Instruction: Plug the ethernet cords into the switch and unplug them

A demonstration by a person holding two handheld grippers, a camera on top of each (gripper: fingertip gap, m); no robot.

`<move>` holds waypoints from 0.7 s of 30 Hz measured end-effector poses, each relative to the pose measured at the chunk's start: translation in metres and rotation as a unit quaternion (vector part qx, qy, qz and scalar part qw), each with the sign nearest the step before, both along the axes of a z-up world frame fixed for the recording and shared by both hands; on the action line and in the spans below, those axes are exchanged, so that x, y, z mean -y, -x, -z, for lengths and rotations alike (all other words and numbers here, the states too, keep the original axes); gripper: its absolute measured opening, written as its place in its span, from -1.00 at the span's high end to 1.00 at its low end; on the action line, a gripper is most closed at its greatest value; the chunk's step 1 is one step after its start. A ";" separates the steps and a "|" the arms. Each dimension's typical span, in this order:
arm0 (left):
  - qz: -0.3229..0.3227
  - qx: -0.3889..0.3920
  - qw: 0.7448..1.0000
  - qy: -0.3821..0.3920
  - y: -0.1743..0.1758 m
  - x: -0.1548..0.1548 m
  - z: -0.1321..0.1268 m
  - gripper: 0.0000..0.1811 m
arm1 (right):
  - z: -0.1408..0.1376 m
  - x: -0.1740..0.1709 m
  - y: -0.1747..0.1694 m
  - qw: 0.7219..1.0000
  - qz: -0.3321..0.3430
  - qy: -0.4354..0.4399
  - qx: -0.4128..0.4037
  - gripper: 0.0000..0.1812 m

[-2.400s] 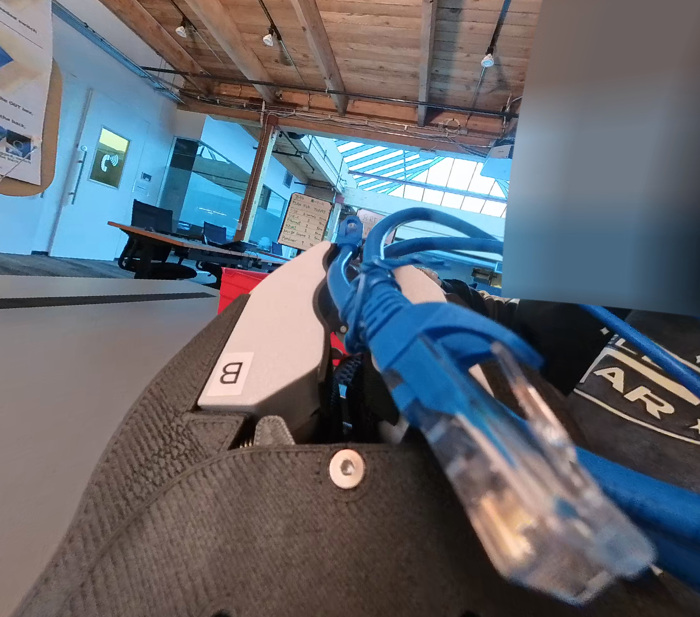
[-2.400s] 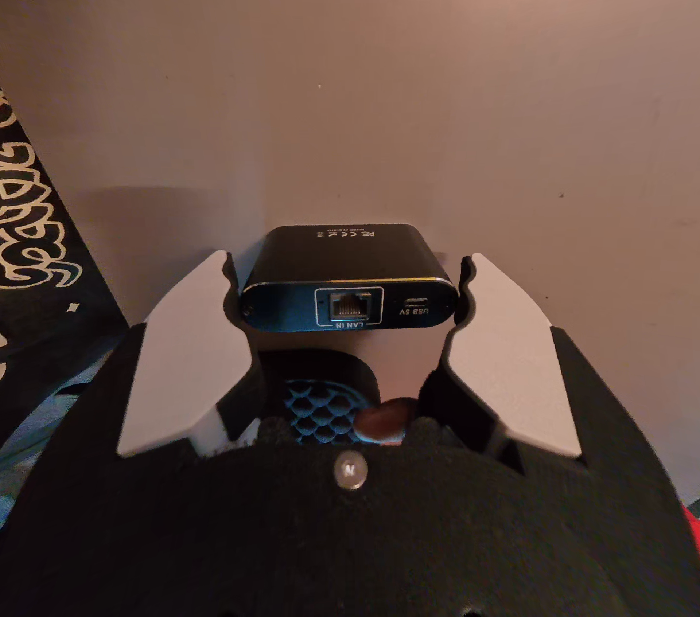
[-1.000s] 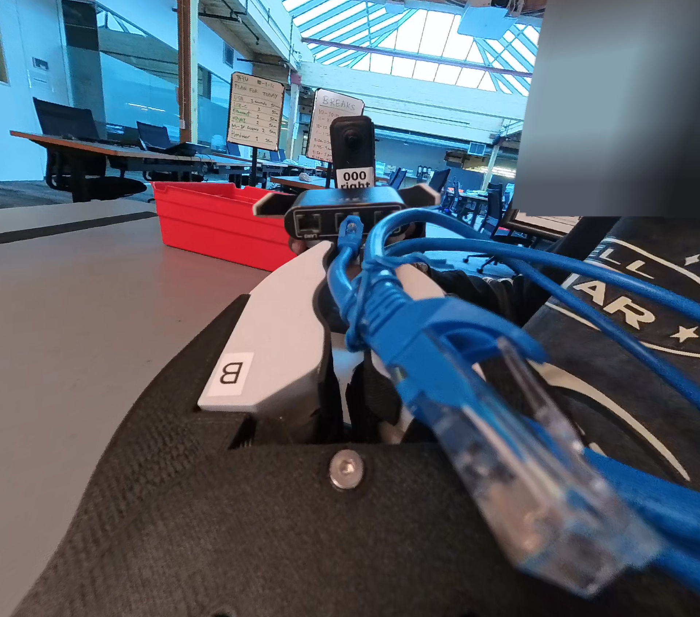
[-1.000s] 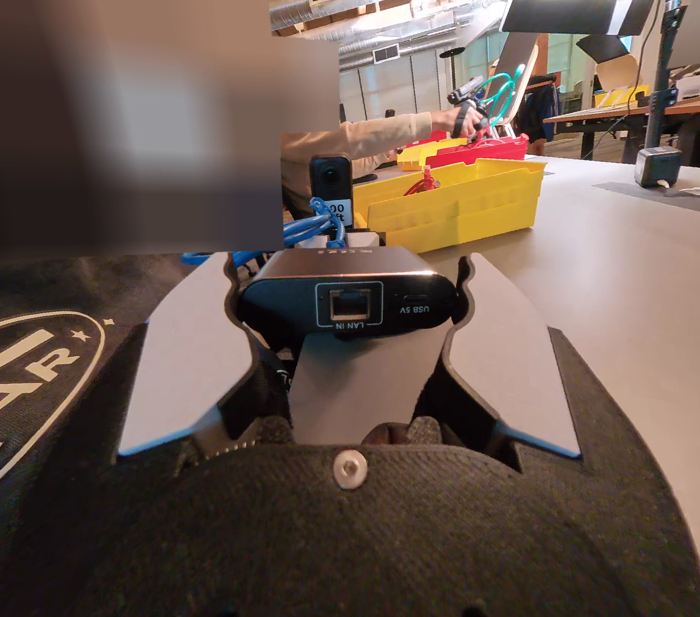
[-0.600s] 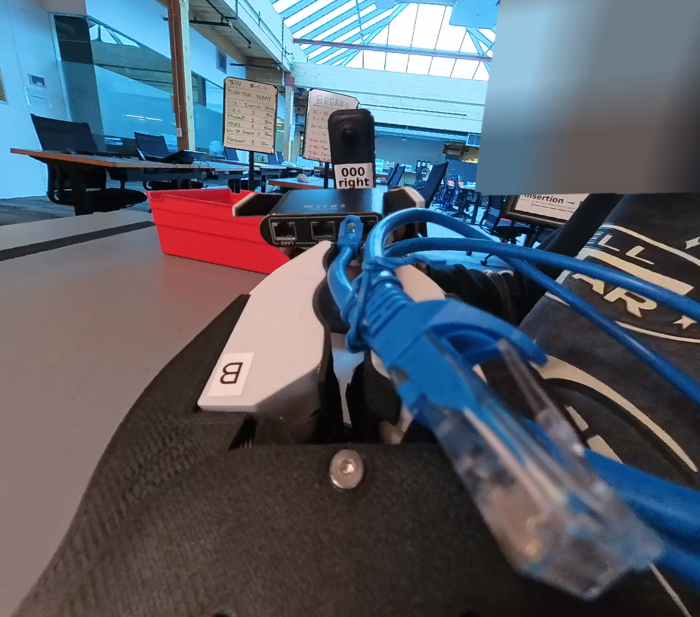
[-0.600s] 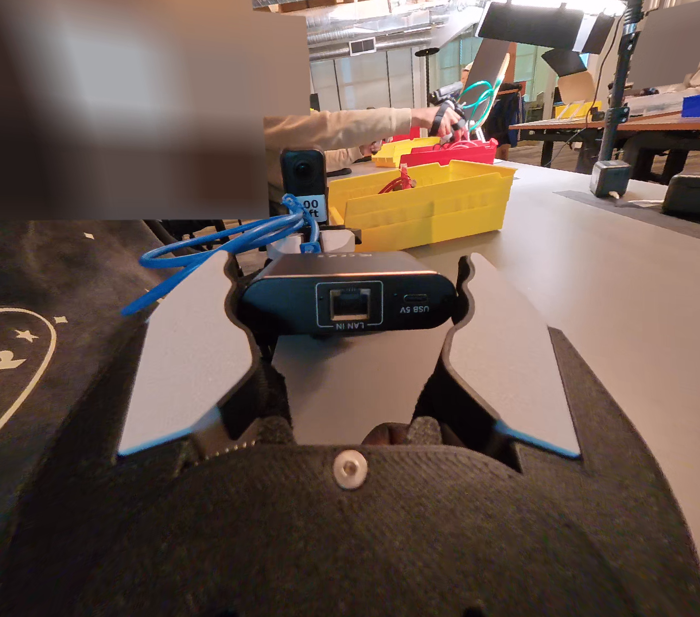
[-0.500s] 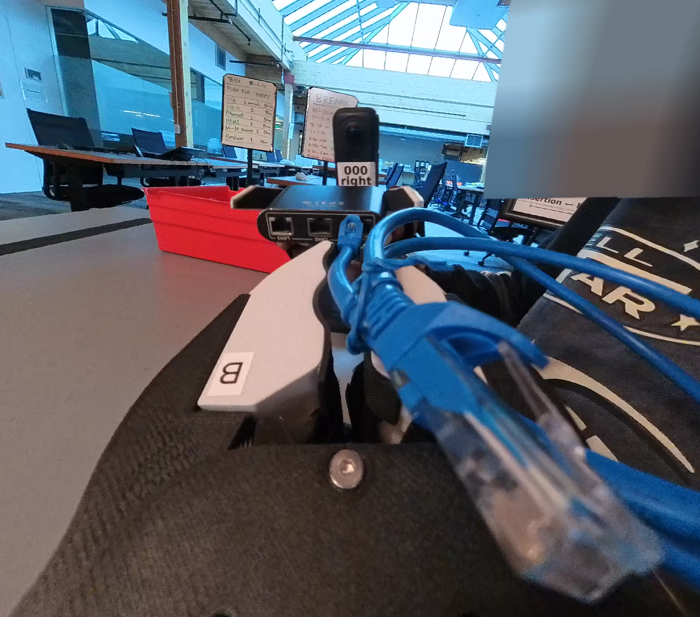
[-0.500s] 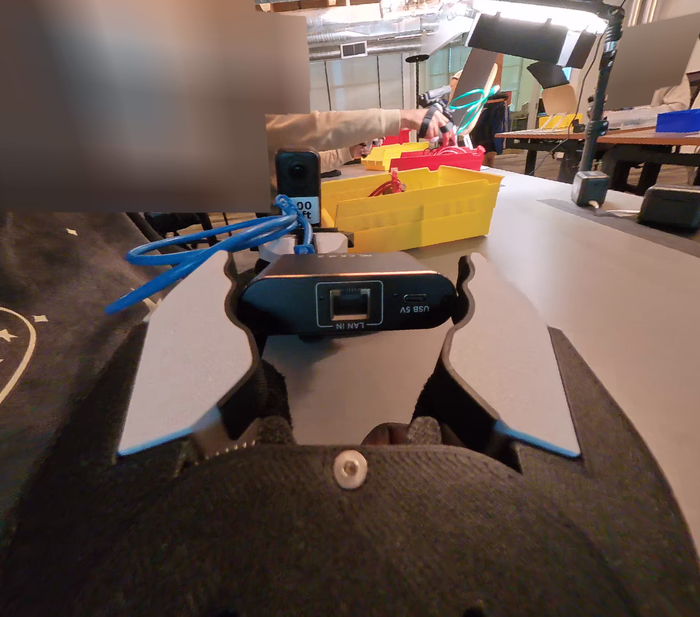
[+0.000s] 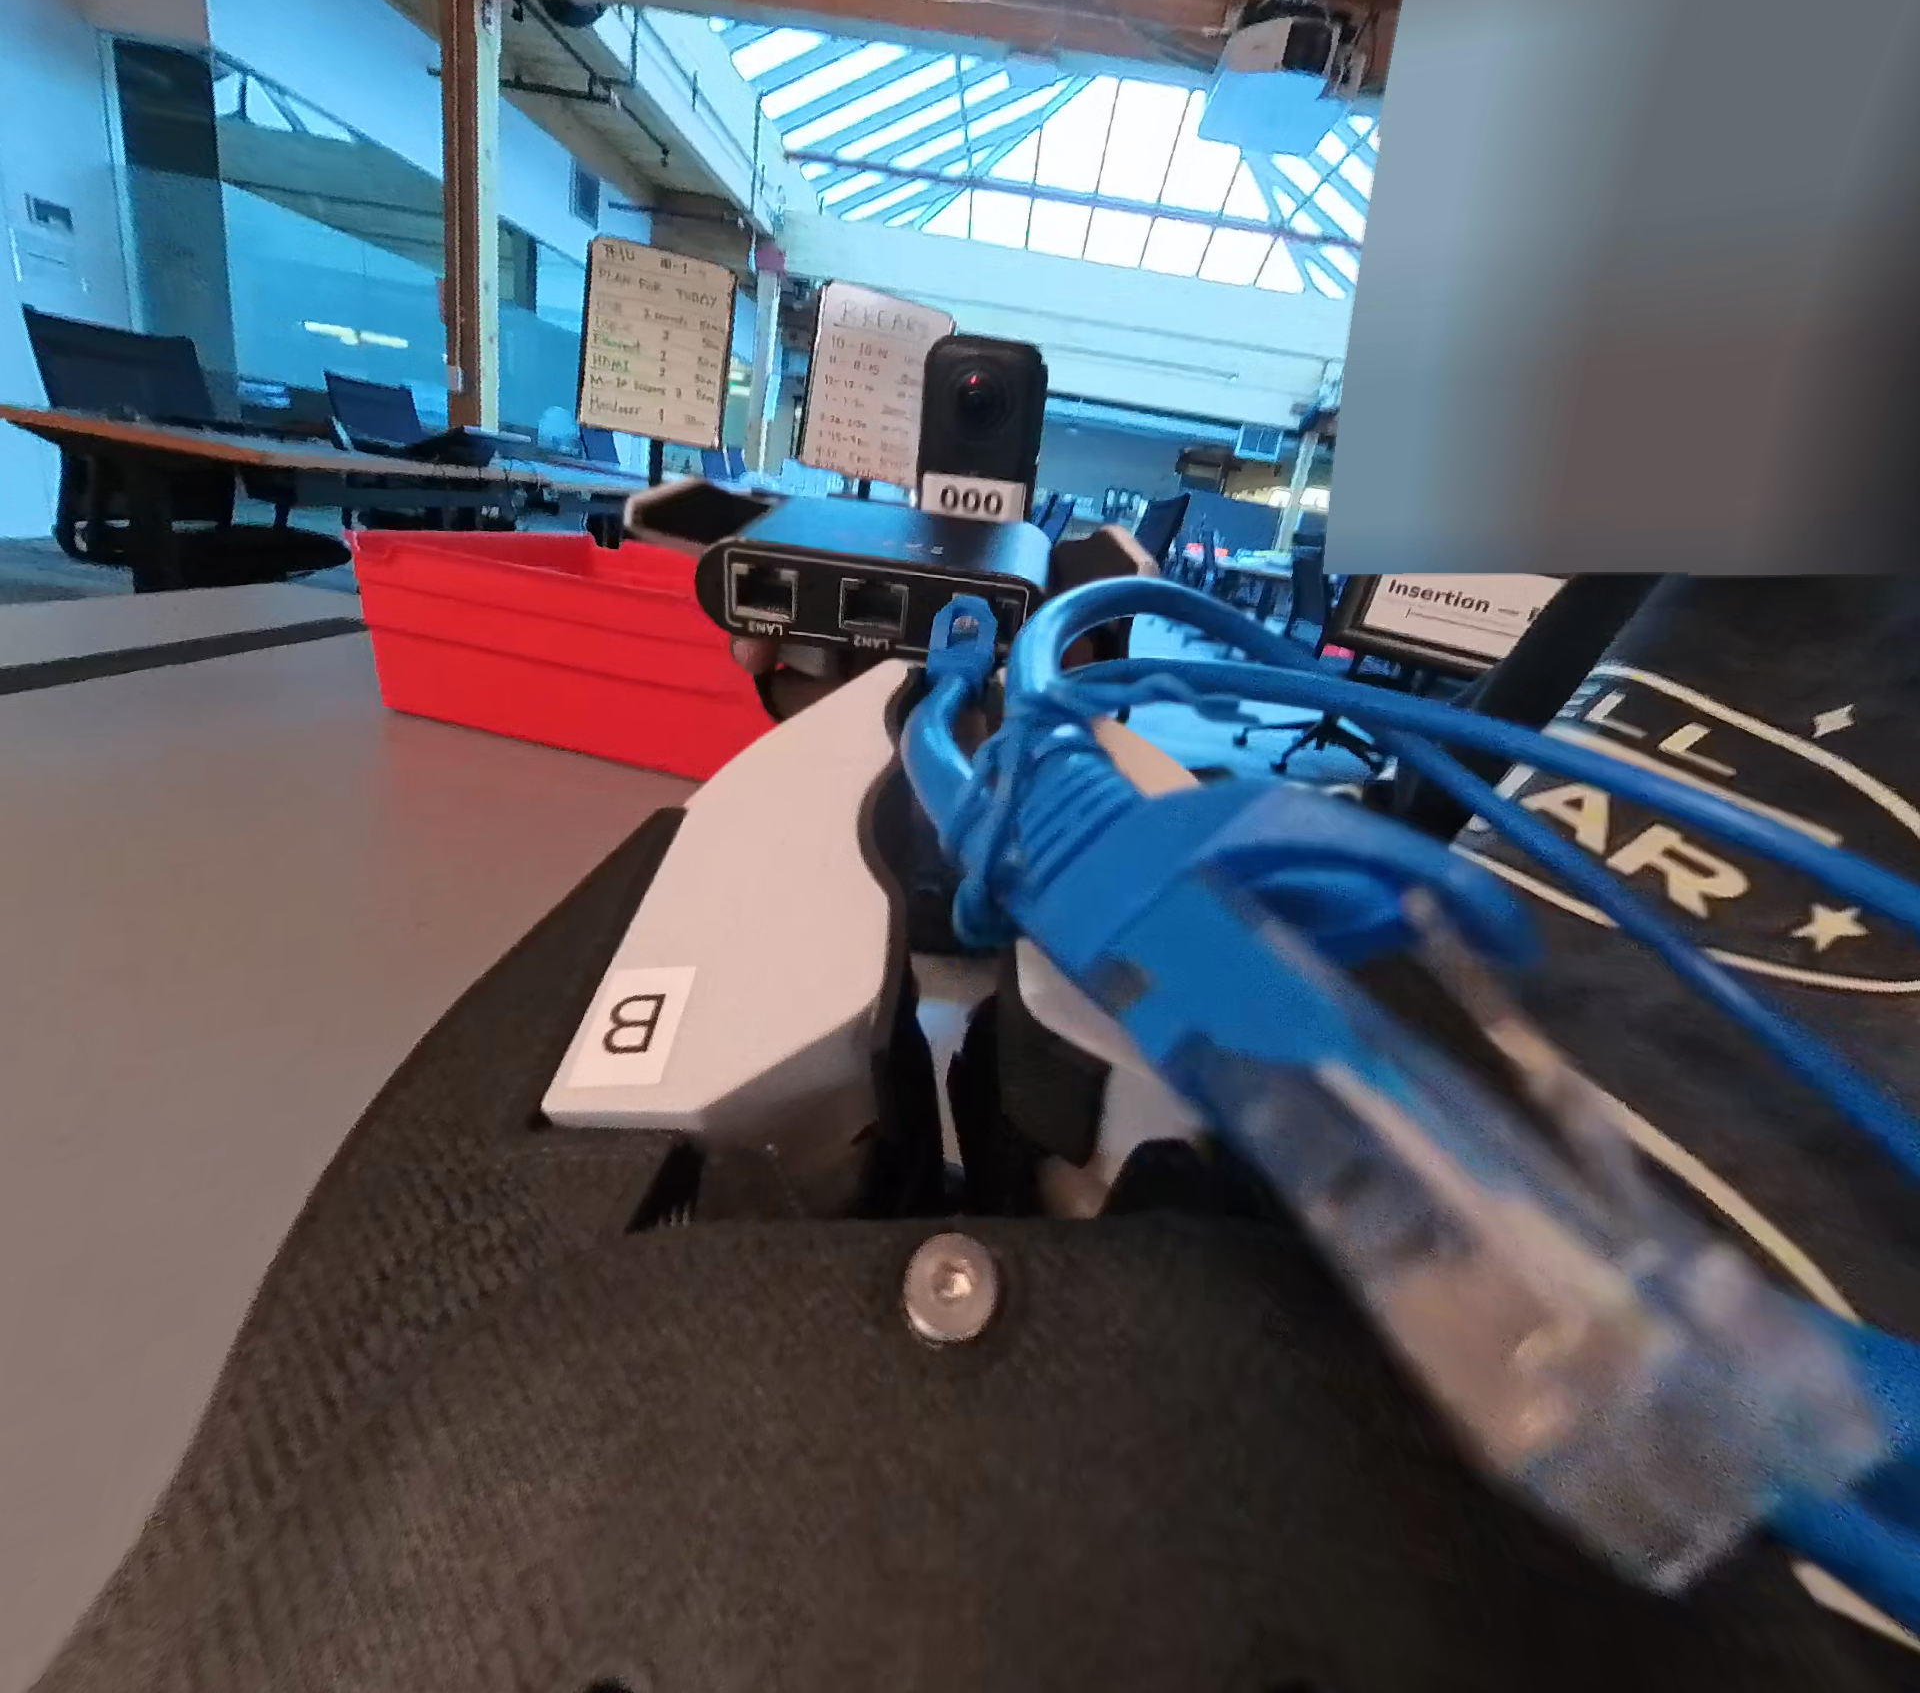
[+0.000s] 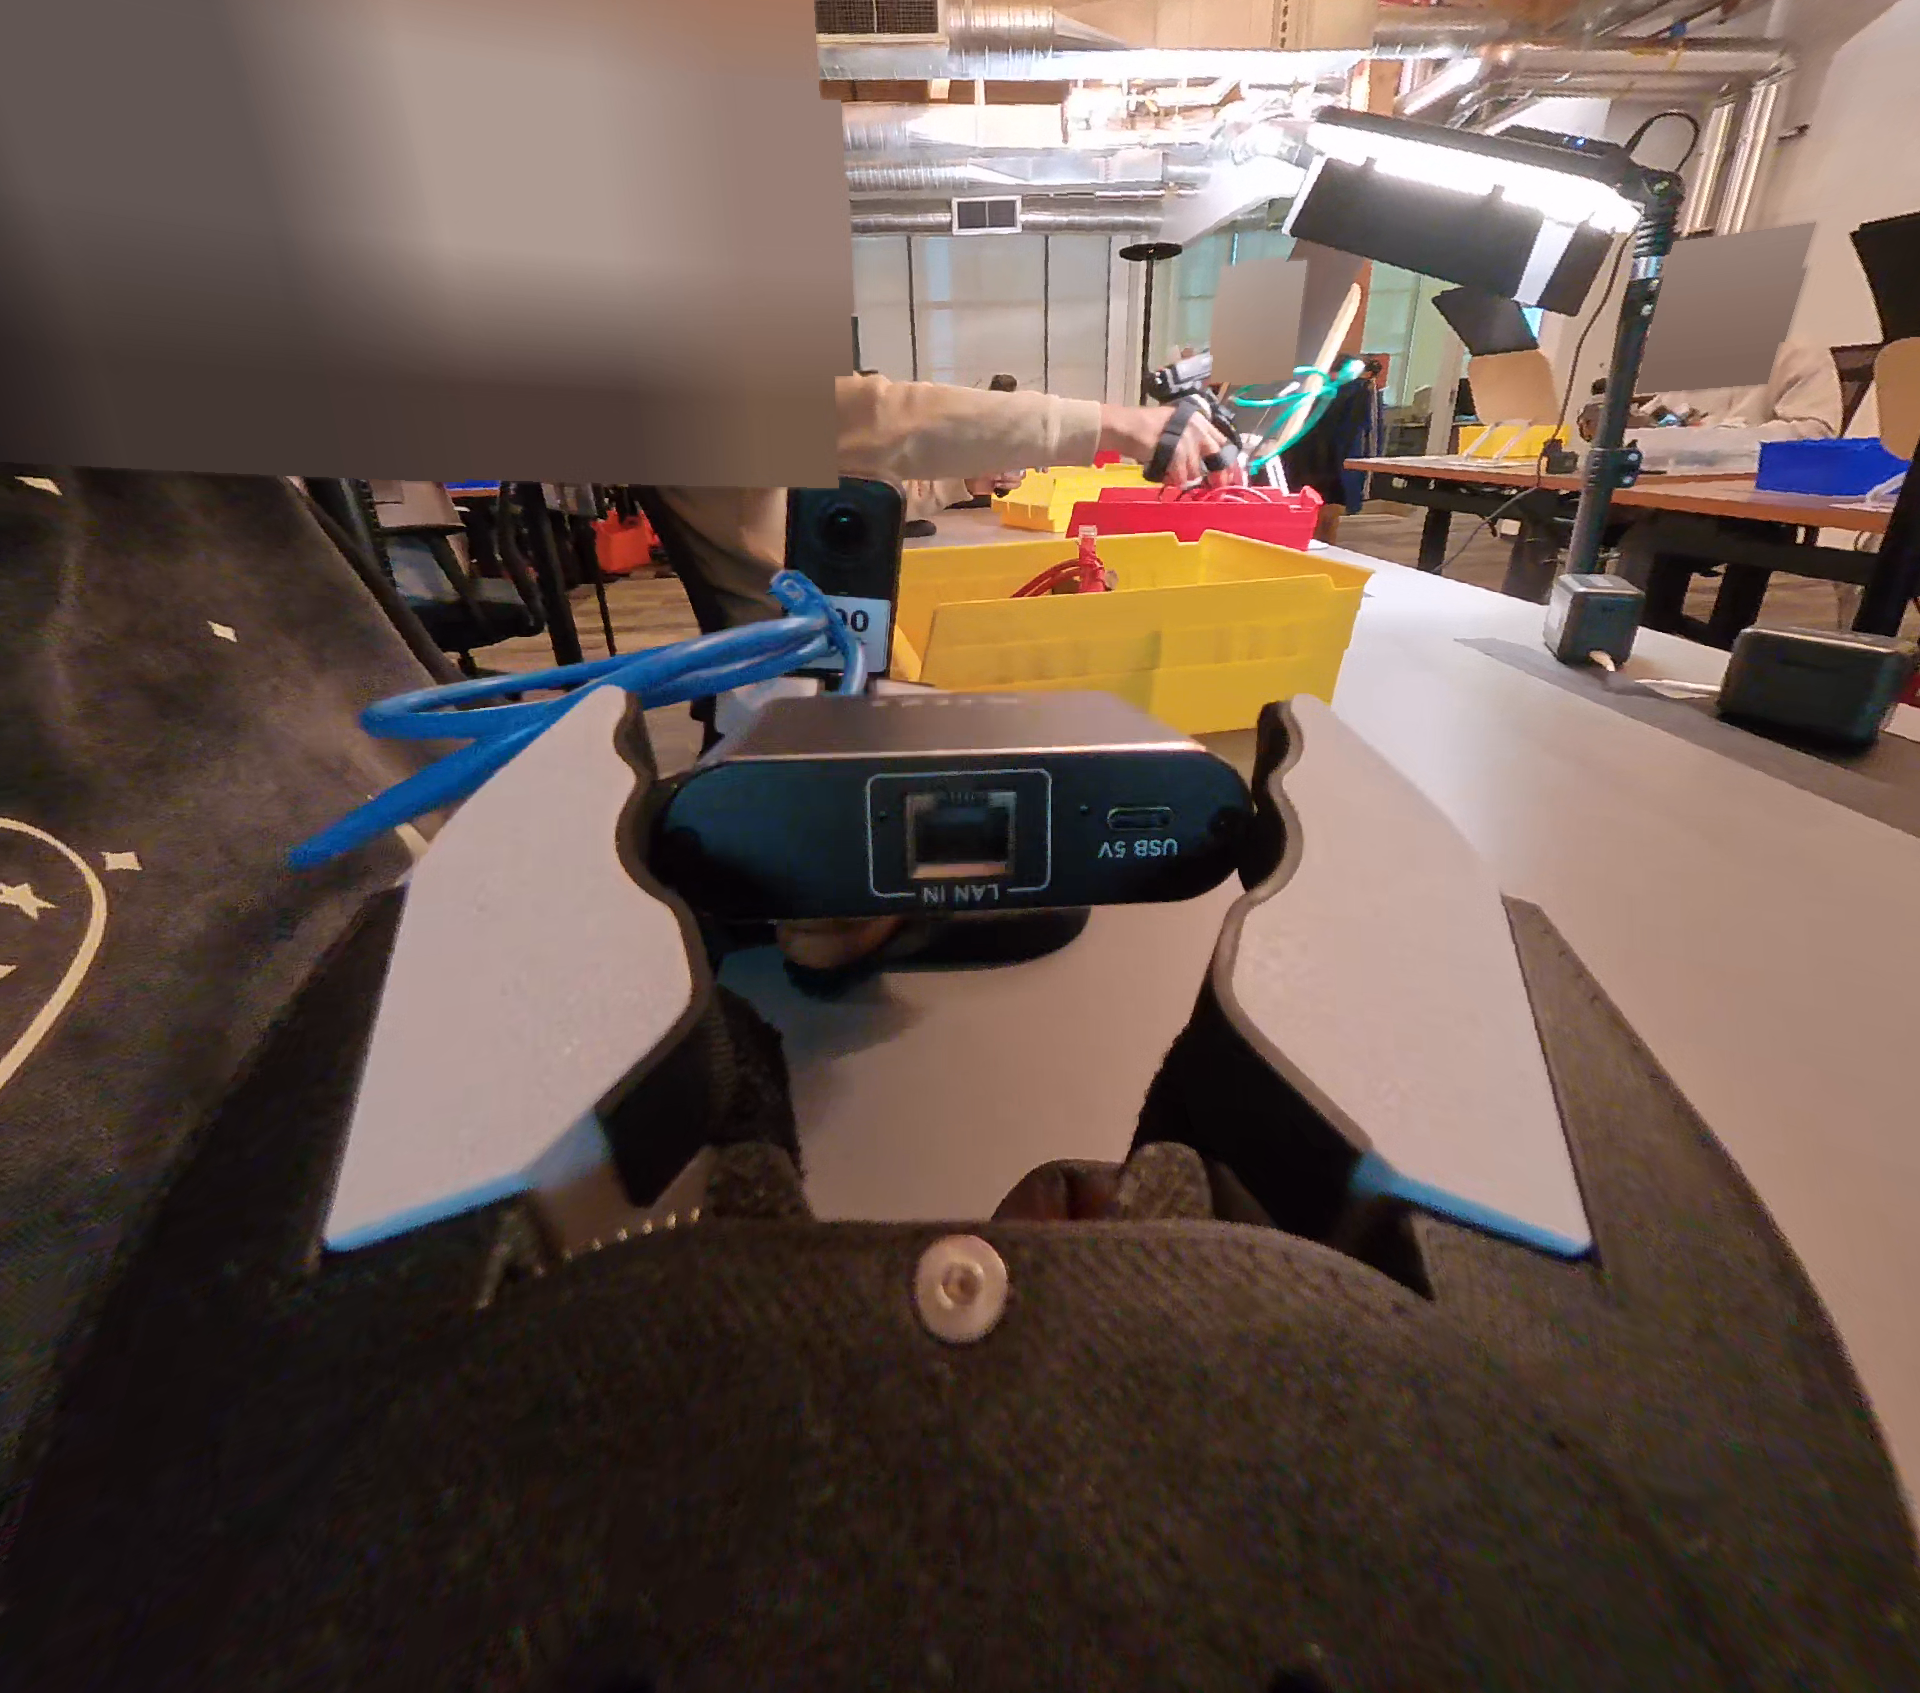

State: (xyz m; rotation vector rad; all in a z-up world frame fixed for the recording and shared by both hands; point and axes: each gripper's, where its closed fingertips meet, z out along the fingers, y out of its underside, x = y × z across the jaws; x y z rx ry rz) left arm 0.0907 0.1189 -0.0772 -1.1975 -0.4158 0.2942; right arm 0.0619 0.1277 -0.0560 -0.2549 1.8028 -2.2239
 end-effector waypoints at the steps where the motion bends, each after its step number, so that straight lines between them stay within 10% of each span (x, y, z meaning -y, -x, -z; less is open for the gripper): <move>1: 0.002 -0.005 1.000 -0.016 -0.002 0.000 -0.004 0.87 | 0.000 0.000 -0.002 1.000 -0.003 0.000 0.000 -0.20; 21: -0.016 -0.039 0.998 -0.050 -0.008 0.004 -0.022 0.87 | -0.018 0.000 -0.005 0.997 0.010 0.071 0.010 -0.20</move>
